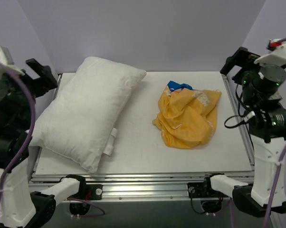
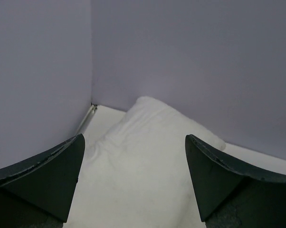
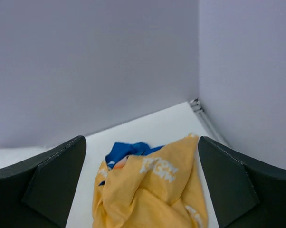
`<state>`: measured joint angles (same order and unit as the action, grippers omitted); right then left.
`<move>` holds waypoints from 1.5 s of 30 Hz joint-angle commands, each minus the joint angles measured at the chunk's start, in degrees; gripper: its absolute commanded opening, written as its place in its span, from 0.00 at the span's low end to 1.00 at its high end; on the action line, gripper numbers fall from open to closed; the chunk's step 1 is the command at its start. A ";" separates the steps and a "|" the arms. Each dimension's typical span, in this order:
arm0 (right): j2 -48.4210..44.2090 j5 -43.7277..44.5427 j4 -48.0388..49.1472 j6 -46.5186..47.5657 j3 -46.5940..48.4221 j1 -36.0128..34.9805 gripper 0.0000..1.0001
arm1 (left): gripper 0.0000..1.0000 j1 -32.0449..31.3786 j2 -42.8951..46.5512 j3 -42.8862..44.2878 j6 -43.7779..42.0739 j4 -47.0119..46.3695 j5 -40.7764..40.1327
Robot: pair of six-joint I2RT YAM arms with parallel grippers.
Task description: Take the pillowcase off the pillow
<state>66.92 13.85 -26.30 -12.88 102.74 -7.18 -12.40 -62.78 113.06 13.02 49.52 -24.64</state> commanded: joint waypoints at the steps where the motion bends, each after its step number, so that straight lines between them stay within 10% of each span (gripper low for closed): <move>1: -2.66 11.45 -4.02 6.55 4.39 0.15 1.00 | 0.94 -1.39 1.96 7.96 -8.09 5.24 -8.04; 45: -18.58 11.03 9.08 15.35 -2.72 0.06 1.00 | 0.94 -12.65 12.16 4.37 -17.59 -3.20 -19.48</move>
<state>48.93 25.23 -20.36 2.22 100.36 -7.18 -24.69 -51.22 117.84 -4.73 47.99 -43.97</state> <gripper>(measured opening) 0.995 0.938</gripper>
